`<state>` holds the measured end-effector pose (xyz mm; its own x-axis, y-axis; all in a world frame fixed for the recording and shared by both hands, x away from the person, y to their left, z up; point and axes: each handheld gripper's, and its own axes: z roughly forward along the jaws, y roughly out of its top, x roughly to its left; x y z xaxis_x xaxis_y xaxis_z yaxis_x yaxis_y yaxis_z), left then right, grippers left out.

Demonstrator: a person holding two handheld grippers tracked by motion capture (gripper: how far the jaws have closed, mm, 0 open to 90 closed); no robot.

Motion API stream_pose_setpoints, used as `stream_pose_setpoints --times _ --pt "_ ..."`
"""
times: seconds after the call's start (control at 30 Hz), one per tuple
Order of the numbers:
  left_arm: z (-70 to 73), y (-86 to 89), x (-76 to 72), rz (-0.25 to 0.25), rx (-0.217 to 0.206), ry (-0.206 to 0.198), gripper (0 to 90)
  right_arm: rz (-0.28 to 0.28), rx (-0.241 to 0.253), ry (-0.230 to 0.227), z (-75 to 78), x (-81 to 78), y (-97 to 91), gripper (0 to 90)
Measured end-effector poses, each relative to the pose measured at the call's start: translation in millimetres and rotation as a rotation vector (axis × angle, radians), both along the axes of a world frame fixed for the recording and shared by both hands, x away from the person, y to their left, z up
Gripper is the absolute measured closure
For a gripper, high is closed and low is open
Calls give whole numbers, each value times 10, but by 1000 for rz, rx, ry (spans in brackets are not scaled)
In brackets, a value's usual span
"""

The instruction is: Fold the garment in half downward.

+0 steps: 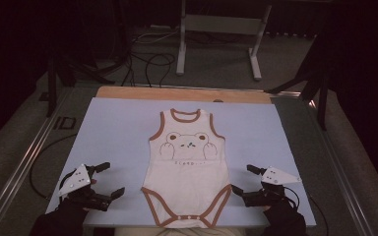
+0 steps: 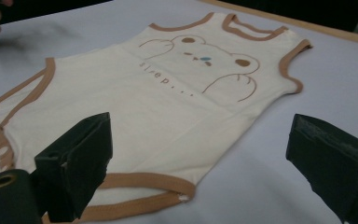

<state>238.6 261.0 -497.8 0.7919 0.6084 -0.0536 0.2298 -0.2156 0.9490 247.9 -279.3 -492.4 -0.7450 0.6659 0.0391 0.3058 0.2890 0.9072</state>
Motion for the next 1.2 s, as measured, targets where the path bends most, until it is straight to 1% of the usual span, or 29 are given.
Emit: stream_pose_setpoints --times 0.03,0.07,0.13,0.2,0.23,0.37,0.43,0.47,0.53,0.6,0.67,0.8,0.83,0.93,0.97,1.07,1.1,1.13,1.2 --pt "11 2 3 1 -2 2 2 -1 6 -2 38 -6 -2 70" --pt "25 5 4 4 0 2 2 -1 6 -2 38 -6 -2 70" --pt "55 23 8 4 -9 4 2 -2 11 -8 97 -16 -5 70" --pt "89 35 11 9 -14 4 2 -4 15 -21 167 -22 -12 70" --pt "106 40 16 6 -16 6 2 -5 22 -31 230 -25 -16 70" --pt "182 48 32 7 -11 3 2 -13 21 -43 316 -14 -32 70" --pt "220 38 45 3 -9 0 2 -8 19 -48 371 1 -29 70" --pt "239 30 57 -2 -6 2 2 -5 21 -54 430 16 -20 70" --pt "275 14 80 -3 -4 2 2 -2 19 -65 487 39 -16 70" --pt "313 2 110 -6 -6 2 2 -1 21 -70 512 55 -17 70" --pt "353 -9 136 -8 -4 -3 2 2 21 -82 585 93 -11 70" --pt "425 -33 183 -12 5 -6 2 5 27 -90 639 137 -4 70" --pt "437 -41 192 -14 7 -7 2 6 24 -98 667 163 12 70" --pt "465 -60 226 -24 14 -3 2 6 16 -102 687 189 32 70" --pt "472 -65 238 -24 17 1 2 11 20 -99 693 202 41 70" --pt "493 -81 277 -34 18 9 2 18 6 -105 716 261 92 70" --pt "499 -86 294 -37 18 14 2 18 6 -105 716 261 92 70" --pt "510 -105 326 -44 19 24 2 20 4 -108 734 295 115 71" --pt "515 -117 344 -48 21 30 2 22 5 -109 744 313 124 70"
